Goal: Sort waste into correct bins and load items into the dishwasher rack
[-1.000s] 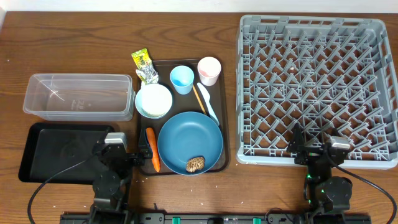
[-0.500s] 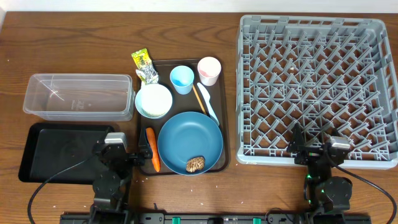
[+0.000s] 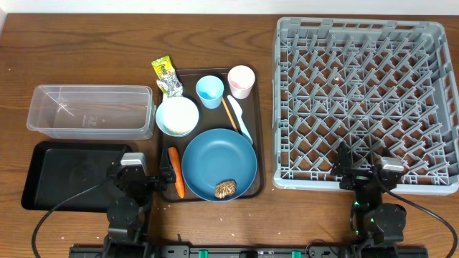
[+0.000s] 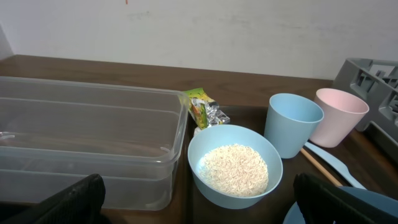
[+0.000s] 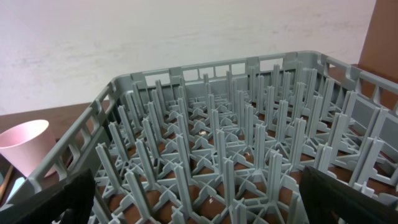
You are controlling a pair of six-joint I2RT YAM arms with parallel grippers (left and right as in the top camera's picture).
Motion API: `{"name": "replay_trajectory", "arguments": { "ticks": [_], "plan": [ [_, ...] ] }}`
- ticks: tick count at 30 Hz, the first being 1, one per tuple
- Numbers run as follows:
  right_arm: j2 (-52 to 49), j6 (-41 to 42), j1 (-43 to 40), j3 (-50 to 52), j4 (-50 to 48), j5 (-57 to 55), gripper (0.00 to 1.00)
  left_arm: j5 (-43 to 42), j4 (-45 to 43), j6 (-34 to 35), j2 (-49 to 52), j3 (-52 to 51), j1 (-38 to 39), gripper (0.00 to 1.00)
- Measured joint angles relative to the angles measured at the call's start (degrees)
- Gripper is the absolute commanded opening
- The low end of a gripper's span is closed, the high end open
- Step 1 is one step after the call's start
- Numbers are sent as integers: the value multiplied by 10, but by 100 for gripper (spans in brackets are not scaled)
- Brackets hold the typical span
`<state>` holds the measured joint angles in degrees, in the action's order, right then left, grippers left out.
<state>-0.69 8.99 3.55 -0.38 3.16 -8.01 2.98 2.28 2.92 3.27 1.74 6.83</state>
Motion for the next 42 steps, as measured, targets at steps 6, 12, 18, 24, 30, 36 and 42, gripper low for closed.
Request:
{"name": "replay_trajectory", "arguments": {
  "ticks": [6, 12, 18, 24, 30, 36, 42],
  "plan": [
    [0, 0, 0, 0, 0, 0, 99, 0, 0, 0, 0, 0, 0, 98],
    [0, 0, 0, 0, 0, 0, 99, 0, 0, 0, 0, 0, 0, 98],
    [0, 0, 0, 0, 0, 0, 99, 0, 0, 0, 0, 0, 0, 98],
    [0, 0, 0, 0, 0, 0, 99, 0, 0, 0, 0, 0, 0, 98],
    [0, 0, 0, 0, -6, -3, 99, 0, 0, 0, 0, 0, 0, 98],
    [0, 0, 0, 0, -57, -13, 99, 0, 0, 2, 0, 0, 0, 98],
    [0, 2, 0, 0, -57, -15, 99, 0, -3, 2, 0, 0, 0, 98]
  ]
}}
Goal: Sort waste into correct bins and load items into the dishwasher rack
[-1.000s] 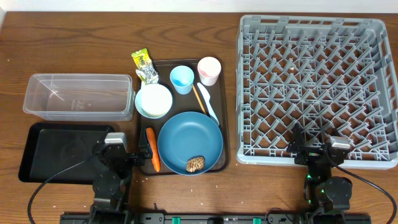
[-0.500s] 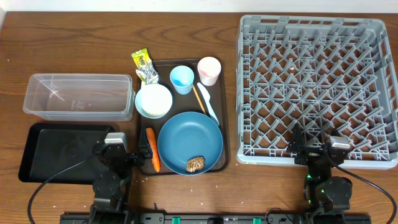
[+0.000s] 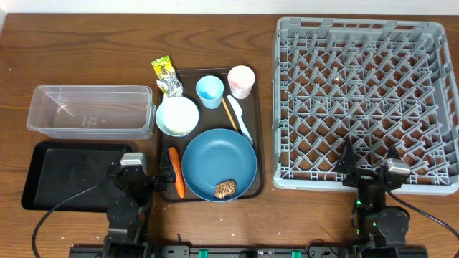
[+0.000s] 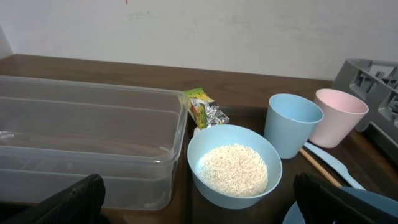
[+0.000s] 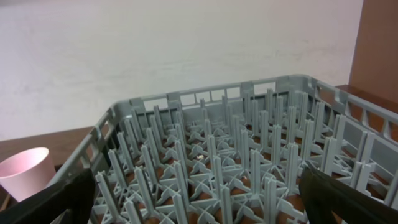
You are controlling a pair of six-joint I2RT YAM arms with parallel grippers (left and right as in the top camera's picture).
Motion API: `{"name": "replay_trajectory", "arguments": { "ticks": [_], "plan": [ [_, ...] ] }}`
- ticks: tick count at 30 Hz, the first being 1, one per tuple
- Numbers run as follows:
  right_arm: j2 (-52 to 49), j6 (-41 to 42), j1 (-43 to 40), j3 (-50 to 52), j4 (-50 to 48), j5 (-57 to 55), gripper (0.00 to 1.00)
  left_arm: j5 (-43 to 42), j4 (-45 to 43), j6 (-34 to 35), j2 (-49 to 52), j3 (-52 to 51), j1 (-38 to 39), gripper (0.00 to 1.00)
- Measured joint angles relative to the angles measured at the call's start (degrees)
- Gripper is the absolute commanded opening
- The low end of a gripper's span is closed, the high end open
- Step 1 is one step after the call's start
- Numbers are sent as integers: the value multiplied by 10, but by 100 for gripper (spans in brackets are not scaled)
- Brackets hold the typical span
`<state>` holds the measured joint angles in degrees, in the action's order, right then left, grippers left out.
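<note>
A dark tray (image 3: 251, 127) holds a blue plate (image 3: 219, 161) with a brown food lump (image 3: 225, 188), a carrot (image 3: 176, 172), a bowl of rice (image 4: 233, 167), a blue cup (image 4: 292, 123), a pink cup (image 4: 339, 115), a chopstick (image 3: 229, 113) and a pale spoon (image 3: 240, 115). A snack wrapper (image 3: 166, 77) lies at the tray's back left corner. The grey dishwasher rack (image 3: 366, 100) is on the right. My left gripper (image 3: 136, 170) is open near the front, left of the carrot. My right gripper (image 3: 369, 159) is open at the rack's front edge, holding nothing.
A clear plastic bin (image 3: 91, 111) stands left of the tray, and a black bin (image 3: 68, 174) lies in front of it, beside my left arm. The rack fills the right half of the wooden table (image 3: 86, 43).
My right gripper has shifted a little to the right at the rack's front edge, and its view now sits higher over the rack. The left arm and all objects are unchanged.
</note>
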<state>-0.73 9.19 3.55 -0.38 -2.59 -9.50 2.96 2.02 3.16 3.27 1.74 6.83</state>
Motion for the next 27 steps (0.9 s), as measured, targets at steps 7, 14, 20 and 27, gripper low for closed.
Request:
{"name": "replay_trajectory", "arguments": {
  "ticks": [7, 14, 20, 27],
  "plan": [
    [-1, 24, 0, -8, -28, 69, 99, -4, -26, 12, 1, 4, 0, 98],
    [-112, 30, 0, -178, 137, 92, 99, -7, 142, 15, 83, 197, 0, 98],
    [-318, 32, 0, -392, 277, 118, 99, -13, 320, 28, 278, 426, 0, 98],
    [-555, 8, 0, -659, 457, 188, 99, -73, 464, 30, 511, 667, 0, 98]
  ]
}}
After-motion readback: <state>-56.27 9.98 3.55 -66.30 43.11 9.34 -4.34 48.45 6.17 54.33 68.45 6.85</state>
